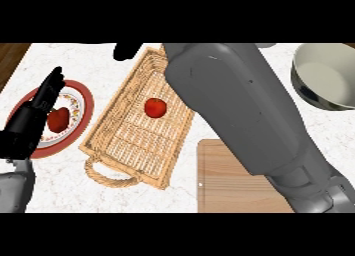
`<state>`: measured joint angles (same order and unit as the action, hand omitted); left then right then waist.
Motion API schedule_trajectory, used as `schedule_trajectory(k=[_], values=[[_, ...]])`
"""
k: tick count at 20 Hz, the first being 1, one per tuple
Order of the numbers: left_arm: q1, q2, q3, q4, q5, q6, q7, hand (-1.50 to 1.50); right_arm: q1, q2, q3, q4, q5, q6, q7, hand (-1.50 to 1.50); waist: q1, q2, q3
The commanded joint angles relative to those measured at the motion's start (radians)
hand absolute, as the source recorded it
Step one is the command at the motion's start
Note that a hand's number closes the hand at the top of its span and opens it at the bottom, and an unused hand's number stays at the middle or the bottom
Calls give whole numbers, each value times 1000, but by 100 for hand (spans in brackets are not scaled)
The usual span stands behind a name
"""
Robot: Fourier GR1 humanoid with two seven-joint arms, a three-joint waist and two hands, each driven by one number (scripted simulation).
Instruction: Pick the tomato from the cutting board and place it in the basket
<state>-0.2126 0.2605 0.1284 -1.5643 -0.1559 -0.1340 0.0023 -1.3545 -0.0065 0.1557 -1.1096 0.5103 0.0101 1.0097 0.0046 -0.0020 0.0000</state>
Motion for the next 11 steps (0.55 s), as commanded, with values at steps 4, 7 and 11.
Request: schedule_trajectory(k=[4, 7, 11], values=[[-6, -7, -2, 32, -6, 4, -12, 0, 58, -48, -129, -77, 108, -287, 47, -150, -15, 2, 0], [41, 2, 15, 8, 5, -4, -40, 0, 161, -110, -164, -182, 126, -288, 40, -150, -22, -4, 1], [58, 12, 21, -61, 17, -14, 9, 0, 277, -169, -227, -303, 133, -294, 29, -150, -18, -6, 1]])
